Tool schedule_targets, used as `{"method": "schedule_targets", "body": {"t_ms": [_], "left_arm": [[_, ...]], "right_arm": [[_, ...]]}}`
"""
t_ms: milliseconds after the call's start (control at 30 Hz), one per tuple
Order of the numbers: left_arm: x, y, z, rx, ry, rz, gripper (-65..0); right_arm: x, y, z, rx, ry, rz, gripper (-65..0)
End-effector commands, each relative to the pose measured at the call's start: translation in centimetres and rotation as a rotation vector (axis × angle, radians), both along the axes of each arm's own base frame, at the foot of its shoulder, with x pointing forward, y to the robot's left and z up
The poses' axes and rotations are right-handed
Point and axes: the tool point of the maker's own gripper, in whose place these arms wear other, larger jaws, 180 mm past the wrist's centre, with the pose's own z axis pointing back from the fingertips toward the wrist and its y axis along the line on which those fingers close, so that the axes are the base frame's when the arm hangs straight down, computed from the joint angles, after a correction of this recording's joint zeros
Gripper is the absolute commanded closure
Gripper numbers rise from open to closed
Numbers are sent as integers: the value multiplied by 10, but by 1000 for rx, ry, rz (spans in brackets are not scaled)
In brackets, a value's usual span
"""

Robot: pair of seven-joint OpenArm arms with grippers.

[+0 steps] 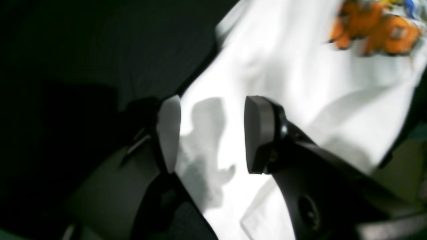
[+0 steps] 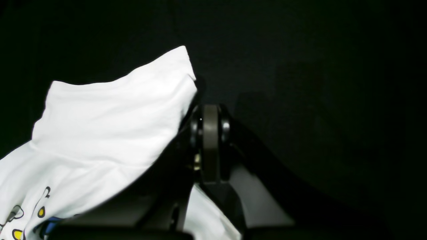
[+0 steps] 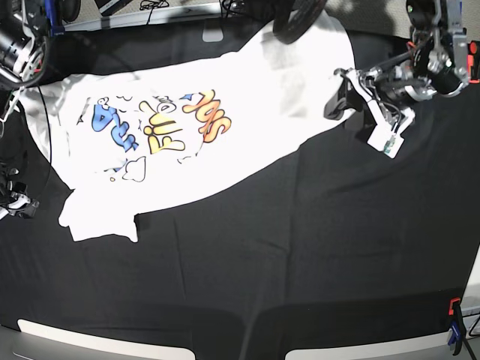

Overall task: Layout the t-shirt on the table in an organized manner, then fold the t-shirt properly
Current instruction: 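Grasp the shirt corner with the left gripper and pull it outward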

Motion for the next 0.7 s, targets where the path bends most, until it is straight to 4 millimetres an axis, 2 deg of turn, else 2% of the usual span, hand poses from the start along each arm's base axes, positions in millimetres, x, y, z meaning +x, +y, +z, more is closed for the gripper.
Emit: {"method": "schedule_targets", "body": {"t_ms": [0, 133, 367, 533, 667], "left_arm": [[7, -3, 9, -48, -30, 6, -283], [6, -8, 7, -127, -13, 14, -283], [5, 8, -18, -9, 0, 20, -284], [3, -3, -10, -102, 19, 18, -283], [11, -3, -2, -131, -32, 44, -284]], "right_arm": [[10, -10, 28, -26, -73, 4, 0], [10, -10, 28, -26, -74, 4, 0], [12, -5, 31, 12, -94, 6, 0], [12, -4, 32, 25, -95, 7, 0], [12, -4, 32, 25, -93, 7, 0]]}}
